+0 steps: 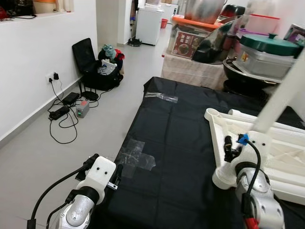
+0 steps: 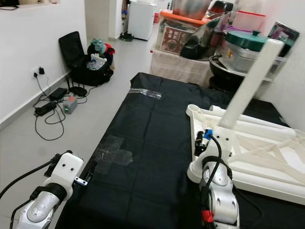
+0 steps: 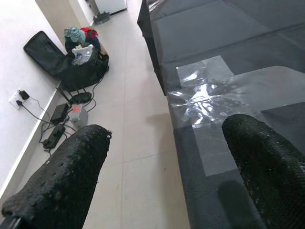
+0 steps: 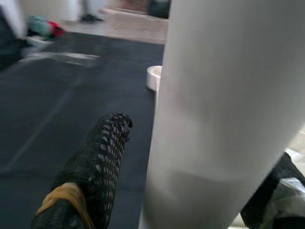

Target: Building children table

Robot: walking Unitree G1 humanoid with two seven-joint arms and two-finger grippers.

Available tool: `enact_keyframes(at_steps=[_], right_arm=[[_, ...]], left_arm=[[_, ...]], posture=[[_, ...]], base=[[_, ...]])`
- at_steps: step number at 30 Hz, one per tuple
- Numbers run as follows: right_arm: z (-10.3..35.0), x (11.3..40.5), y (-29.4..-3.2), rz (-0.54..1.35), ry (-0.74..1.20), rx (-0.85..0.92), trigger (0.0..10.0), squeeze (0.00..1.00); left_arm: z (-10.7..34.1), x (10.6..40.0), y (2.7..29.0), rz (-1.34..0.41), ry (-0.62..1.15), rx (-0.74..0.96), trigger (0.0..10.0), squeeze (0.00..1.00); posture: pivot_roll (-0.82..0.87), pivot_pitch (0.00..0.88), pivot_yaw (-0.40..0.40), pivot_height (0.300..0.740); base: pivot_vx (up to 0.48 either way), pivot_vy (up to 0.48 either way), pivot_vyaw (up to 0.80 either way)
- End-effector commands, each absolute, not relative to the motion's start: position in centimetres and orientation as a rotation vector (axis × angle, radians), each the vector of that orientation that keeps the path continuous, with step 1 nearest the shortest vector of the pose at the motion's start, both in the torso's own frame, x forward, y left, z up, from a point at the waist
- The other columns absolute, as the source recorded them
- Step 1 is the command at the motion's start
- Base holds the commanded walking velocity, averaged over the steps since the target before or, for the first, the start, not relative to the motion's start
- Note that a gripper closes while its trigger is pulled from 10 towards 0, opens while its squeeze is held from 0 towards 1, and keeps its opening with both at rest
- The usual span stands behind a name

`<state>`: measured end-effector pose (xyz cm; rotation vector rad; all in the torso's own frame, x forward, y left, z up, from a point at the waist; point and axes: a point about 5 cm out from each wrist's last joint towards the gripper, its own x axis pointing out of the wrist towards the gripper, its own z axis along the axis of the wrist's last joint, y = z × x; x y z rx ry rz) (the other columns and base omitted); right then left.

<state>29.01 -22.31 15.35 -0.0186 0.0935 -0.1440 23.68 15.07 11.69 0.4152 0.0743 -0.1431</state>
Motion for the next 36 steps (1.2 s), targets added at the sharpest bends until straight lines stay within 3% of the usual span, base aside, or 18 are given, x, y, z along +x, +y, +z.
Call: enact_keyframes(at_steps=[1, 6, 8, 13, 14, 15, 20, 22, 25, 36], right_arm=[[13.8, 29.7, -21.9, -0.034, 0.15, -0.02, 10.0, 0.0], [13.1, 29.9, -22.3, -0.009, 0.169, -0.048, 10.0, 0.0], [12.8, 30.2, -22.6, -0.02, 0.166, -0.041, 0.0, 0.0], [12.4, 30.3, -23.9, -0.166, 0.182, -0.046, 0.0, 0.0], [12.3, 29.8, -25.4, -0.368, 0.196, -0.052, 0.0, 0.0], [12.2, 29.6, -25.8, -0.425, 0.201, -0.048, 0.0, 0.0], [12.3, 29.2, -26.1, -0.482, 0.198, -0.058, 0.0, 0.0], [12.2, 27.4, -26.6, -0.657, 0.236, -0.156, 0.0, 0.0], [12.4, 26.1, -26.3, -0.772, 0.264, -0.174, 0.0, 0.0], [13.4, 25.3, -24.2, -0.825, 0.305, -0.09, 0.0, 0.0]], left_arm=[[11.5, 23.6, 14.8, -0.157, 0.078, 0.414, 10.0, 0.0], [11.5, 23.6, 14.8, -0.156, 0.078, 0.415, 10.0, 0.0], [11.5, 23.6, 14.8, -0.155, 0.079, 0.417, 10.0, 0.0], [11.4, 23.5, 14.9, -0.154, 0.081, 0.419, 10.0, 0.0], [11.3, 23.5, 14.9, -0.154, 0.084, 0.42, 10.0, 0.0], [11.3, 23.5, 14.9, -0.155, 0.084, 0.421, 10.0, 0.0], [11.3, 23.5, 14.9, -0.155, 0.085, 0.421, 10.0, 0.0], [11.2, 23.5, 14.9, -0.158, 0.086, 0.421, 10.0, 0.0], [11.1, 23.5, 14.9, -0.159, 0.088, 0.42, 10.0, 0.0], [11.0, 23.5, 14.9, -0.158, 0.089, 0.419, 10.0, 0.0]], posture=[[0.1, 0.0, -0.18, 0.74], [0.1, 0.0, -0.18, 0.74], [0.11, 0.0, -0.182, 0.74], [0.11, 0.0, -0.182, 0.74], [0.11, 0.0, -0.18, 0.74], [0.11, 0.0, -0.18, 0.74], [0.11, 0.0, -0.18, 0.74], [0.11, 0.0, -0.175, 0.74], [0.1, 0.0, -0.176, 0.74], [0.1, 0.0, -0.179, 0.74]], base=[[0.0, 0.0, 0.0], [0.0, 0.0, 0.0], [0.0, 0.0, 0.0], [0.0, 0.0, 0.0], [0.0, 0.0, 0.0], [0.0, 0.0, 0.0], [0.0, 0.0, 0.0], [0.0, 0.0, 0.0], [0.0, 0.0, 0.0], [0.0, 0.0, 0.0]])
